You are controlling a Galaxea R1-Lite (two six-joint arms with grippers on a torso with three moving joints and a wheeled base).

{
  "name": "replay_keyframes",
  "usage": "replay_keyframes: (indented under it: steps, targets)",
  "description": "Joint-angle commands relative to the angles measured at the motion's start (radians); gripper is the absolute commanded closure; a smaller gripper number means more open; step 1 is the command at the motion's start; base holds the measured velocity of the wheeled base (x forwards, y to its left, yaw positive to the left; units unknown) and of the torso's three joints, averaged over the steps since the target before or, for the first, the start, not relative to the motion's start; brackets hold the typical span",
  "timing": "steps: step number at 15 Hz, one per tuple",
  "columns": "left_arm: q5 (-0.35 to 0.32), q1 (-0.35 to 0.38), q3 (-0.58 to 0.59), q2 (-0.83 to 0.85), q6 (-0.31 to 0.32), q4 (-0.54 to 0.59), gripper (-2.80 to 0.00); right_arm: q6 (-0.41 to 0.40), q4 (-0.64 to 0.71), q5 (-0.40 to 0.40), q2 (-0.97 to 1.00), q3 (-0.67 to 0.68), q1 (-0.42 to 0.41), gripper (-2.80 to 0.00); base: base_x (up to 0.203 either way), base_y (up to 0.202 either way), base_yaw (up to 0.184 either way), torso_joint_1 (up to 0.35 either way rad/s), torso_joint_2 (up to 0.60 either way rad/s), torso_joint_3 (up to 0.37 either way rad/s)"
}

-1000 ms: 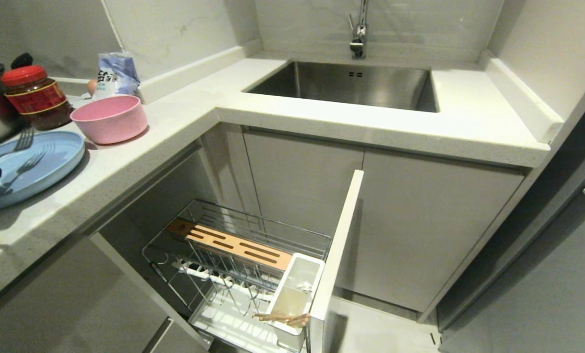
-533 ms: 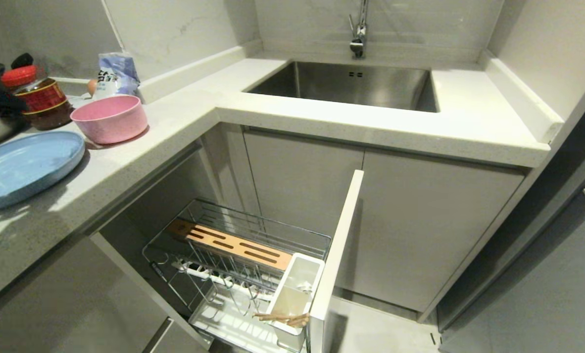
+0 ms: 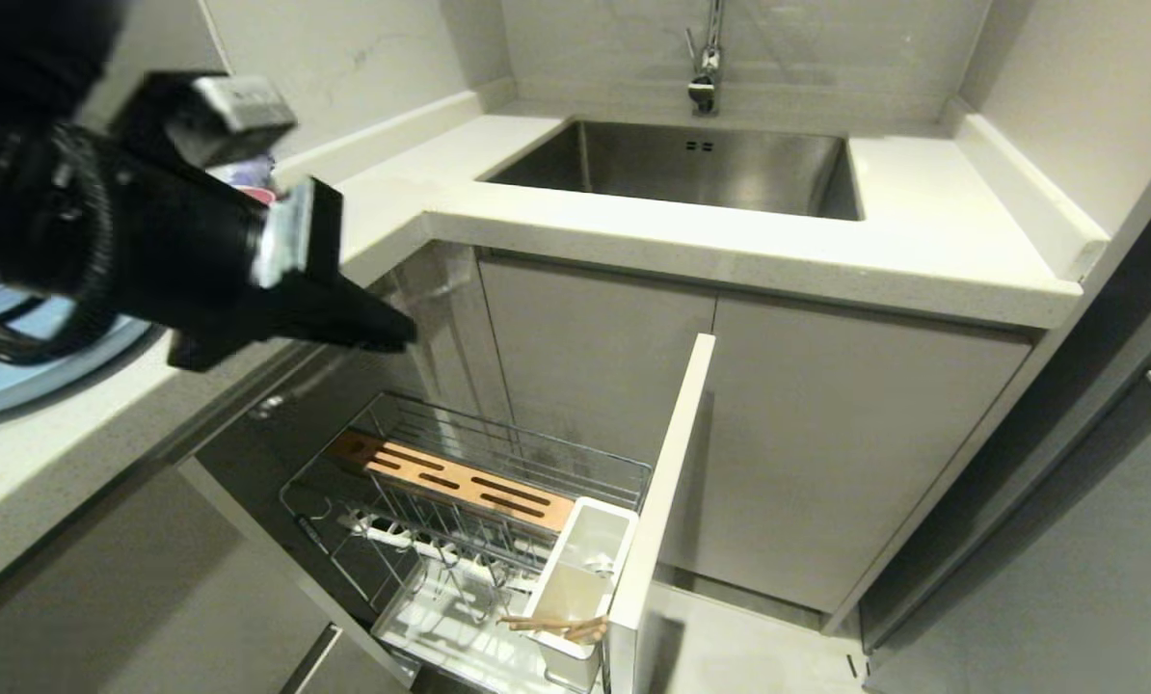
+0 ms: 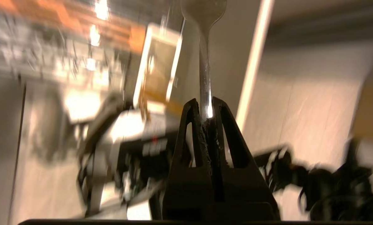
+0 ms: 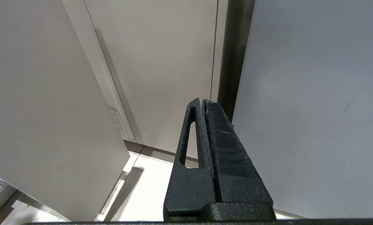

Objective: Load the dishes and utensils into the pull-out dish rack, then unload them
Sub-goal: Pick up the fork and place it in the cupboard

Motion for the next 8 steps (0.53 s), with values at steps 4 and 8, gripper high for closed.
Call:
replay_keyframes:
  steps: [4, 8]
  targets:
    - [-0.010, -0.066, 0.003, 0.288, -0.006, 0.156, 0.00, 0.000, -0.001, 0.000, -0.001, 0.026, 0.000, 0.00, 0.000, 0.000, 0.000, 0.000, 0.00, 0.000]
    - [0.001, -0.067, 0.005, 0.419, 0.100, 0.215, 0.00, 0.000, -0.001, 0.000, -0.001, 0.026, 0.000, 0.00, 0.000, 0.000, 0.000, 0.000, 0.00, 0.000]
